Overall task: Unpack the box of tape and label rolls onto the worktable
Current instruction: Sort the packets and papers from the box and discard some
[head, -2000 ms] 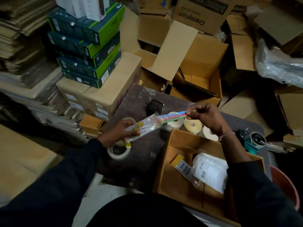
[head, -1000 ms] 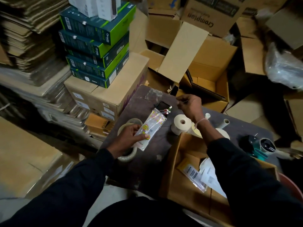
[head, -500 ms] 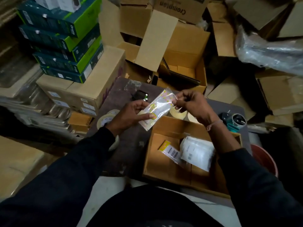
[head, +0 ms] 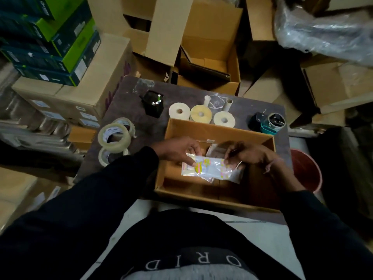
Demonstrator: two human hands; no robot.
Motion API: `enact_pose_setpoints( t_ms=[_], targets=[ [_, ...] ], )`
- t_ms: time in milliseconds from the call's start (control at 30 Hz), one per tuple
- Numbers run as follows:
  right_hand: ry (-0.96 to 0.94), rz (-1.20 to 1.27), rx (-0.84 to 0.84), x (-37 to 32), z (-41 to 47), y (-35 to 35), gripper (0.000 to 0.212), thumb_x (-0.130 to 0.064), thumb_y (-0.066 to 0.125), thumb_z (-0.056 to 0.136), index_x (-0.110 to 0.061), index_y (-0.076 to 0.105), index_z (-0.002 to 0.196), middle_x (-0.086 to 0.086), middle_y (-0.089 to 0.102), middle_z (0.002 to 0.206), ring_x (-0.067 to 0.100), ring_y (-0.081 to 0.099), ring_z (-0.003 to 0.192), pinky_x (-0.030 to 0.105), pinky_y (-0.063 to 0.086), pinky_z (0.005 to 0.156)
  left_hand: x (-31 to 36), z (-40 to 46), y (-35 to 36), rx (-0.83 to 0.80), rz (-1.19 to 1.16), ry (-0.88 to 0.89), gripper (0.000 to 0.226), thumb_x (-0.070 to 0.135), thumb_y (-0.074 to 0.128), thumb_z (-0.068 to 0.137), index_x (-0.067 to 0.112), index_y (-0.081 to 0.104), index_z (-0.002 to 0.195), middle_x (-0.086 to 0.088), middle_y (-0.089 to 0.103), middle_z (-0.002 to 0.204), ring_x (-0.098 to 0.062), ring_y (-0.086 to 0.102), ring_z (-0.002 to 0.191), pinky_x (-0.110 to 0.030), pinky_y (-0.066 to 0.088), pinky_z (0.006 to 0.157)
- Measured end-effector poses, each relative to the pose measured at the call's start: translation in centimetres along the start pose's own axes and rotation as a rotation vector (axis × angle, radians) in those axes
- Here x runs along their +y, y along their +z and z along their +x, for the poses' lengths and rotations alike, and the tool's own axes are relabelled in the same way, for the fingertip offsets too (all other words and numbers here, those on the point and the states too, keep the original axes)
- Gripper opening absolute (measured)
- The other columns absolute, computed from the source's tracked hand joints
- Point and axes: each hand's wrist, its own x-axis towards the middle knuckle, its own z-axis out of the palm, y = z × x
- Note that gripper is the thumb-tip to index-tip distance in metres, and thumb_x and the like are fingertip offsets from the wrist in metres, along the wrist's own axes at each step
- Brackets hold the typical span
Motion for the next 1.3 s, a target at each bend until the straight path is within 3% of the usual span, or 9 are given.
enact_pose_setpoints(
  t_ms=[100,200,300,433,667,800,1100,1200,1300],
  targets=[
    [0.126,-0.158,-0.175,1.1,1.5,2.0,0.011,-0.004,0.073,0.081,-0.015,0.071,0.085,0.016,0.072,0.087,0.016,0.064,0.064,0.023,0.051,0.057,-0.9,1.3,1.8,-0.121,0.239,-0.139,0.028,0.020,0.082,0.084,0.020,0.068,0.108,0.000,0.071,0.108,-0.016,0.066,0.099,-0.038,0.056,0.092],
    [0.115,-0.100,-0.112,3.3,0.2,4.7,0.007,-0.022,0.069,0.076,-0.016,0.071,0.079,0.017,0.074,0.092,0.020,0.066,0.069,0.029,0.054,0.068,-1.0,2.1,3.0,-0.195,0.551,-0.240,0.040,0.022,0.073,0.091,0.019,0.060,0.128,-0.003,0.062,0.131,-0.027,0.058,0.120,-0.032,0.046,0.097],
    [0.129,0.121,-0.005,4.9,0.5,6.8,0.017,-0.001,0.054,0.087,-0.003,0.067,0.098,-0.001,0.071,0.071,0.010,0.068,0.066,0.022,0.054,0.062,-1.2,2.5,2.9,-0.150,0.616,-0.276,0.040,0.022,0.068,0.095,0.021,0.058,0.133,-0.002,0.056,0.139,-0.026,0.055,0.124,-0.030,0.041,0.090],
    [0.181,-0.418,0.243,3.2,5.6,7.2,0.032,-0.020,0.066,0.088,-0.010,0.067,0.119,0.012,0.069,0.115,0.030,0.066,0.108,0.034,0.049,0.081,-1.6,2.6,2.1,-0.066,0.574,-0.291,0.035,0.020,0.066,0.095,0.021,0.058,0.129,-0.004,0.060,0.132,-0.027,0.057,0.120,-0.035,0.046,0.096],
    [-0.073,-0.674,0.193,3.5,10.8,10.1,0.100,-0.055,0.070,0.063,-0.011,0.038,0.148,0.018,0.043,0.148,0.037,0.043,0.133,0.041,0.041,0.109,-0.3,2.8,1.0,0.029,0.504,-0.265,0.028,0.006,0.061,0.095,0.014,0.063,0.121,-0.006,0.064,0.116,-0.025,0.061,0.101,-0.039,0.053,0.091],
    [-0.077,-0.755,0.285,3.1,10.1,11.1,0.082,-0.053,0.079,0.063,-0.017,0.046,0.130,0.012,0.059,0.119,0.033,0.054,0.109,0.038,0.050,0.091,0.1,2.6,0.2,0.037,0.483,-0.257,0.018,0.007,0.066,0.090,0.022,0.059,0.096,0.008,0.055,0.085,-0.029,0.063,0.099,-0.037,0.050,0.085],
    [-0.024,-0.327,0.090,4.7,10.1,9.5,0.054,-0.023,0.081,0.064,-0.026,0.065,0.116,0.001,0.070,0.108,0.021,0.067,0.097,0.031,0.058,0.086,-0.4,2.7,-0.3,-0.004,0.469,-0.231,0.049,0.017,0.079,0.085,0.013,0.060,0.130,-0.005,0.063,0.125,-0.022,0.059,0.110,-0.032,0.048,0.088],
    [-0.042,-0.345,0.022,2.7,8.9,8.0,0.039,-0.022,0.086,0.069,-0.016,0.072,0.106,-0.002,0.069,0.093,0.014,0.063,0.081,0.014,0.047,0.063,-0.8,2.7,-0.2,-0.020,0.497,-0.178,0.060,0.023,0.083,0.082,0.013,0.055,0.135,-0.005,0.060,0.129,-0.023,0.057,0.116,-0.028,0.041,0.083],
    [-0.114,-0.290,0.000,0.8,7.7,6.3,0.033,-0.032,0.090,0.058,-0.024,0.077,0.087,-0.003,0.077,0.090,0.015,0.071,0.082,0.027,0.056,0.073,-0.8,2.8,-0.6,-0.056,0.517,-0.116,0.070,0.029,0.087,0.077,0.016,0.053,0.136,-0.004,0.058,0.130,-0.024,0.052,0.120,-0.033,0.042,0.091]
  ],
)
